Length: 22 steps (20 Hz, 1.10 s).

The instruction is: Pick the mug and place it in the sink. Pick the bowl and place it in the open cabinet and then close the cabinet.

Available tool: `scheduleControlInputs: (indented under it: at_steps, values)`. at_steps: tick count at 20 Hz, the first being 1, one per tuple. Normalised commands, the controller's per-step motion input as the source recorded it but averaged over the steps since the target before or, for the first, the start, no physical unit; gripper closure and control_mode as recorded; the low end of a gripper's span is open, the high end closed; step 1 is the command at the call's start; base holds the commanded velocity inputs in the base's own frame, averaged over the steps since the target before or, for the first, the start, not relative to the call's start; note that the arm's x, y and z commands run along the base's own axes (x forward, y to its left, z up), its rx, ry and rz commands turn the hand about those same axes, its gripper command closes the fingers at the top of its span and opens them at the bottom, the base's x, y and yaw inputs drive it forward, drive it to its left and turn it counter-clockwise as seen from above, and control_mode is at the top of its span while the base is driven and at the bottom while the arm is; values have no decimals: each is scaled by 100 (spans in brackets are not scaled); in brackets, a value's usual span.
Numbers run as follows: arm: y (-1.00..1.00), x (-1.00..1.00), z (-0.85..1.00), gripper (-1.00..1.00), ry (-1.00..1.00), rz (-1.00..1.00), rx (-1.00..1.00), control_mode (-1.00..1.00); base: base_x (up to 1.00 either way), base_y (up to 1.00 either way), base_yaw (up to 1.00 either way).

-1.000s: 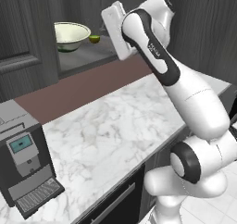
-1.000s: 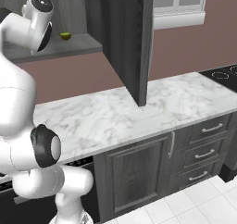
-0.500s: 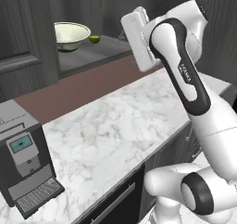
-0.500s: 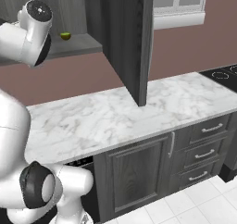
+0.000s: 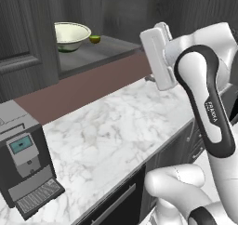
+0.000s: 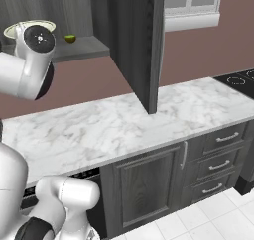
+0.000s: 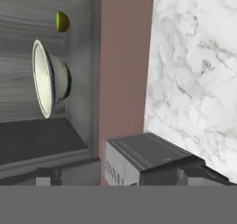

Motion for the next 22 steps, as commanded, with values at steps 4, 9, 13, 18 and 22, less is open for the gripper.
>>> scheduleControlInputs:
  at_steps: [4,9,13,18,22]
  values:
    - [-22,-15,0,-100,-1,0,0,-100,0,0,0]
    - [-27,-17,3,-100,-5,0,1,-100,0,0,0]
    - [-23,-15,3,-100,0,0,1,-100,0,0,0]
    - [-24,-37,0,-100,0,0,0,-100,0,0,0]
    - [-35,-35,0,-100,-1,0,0,-100,0,0,0]
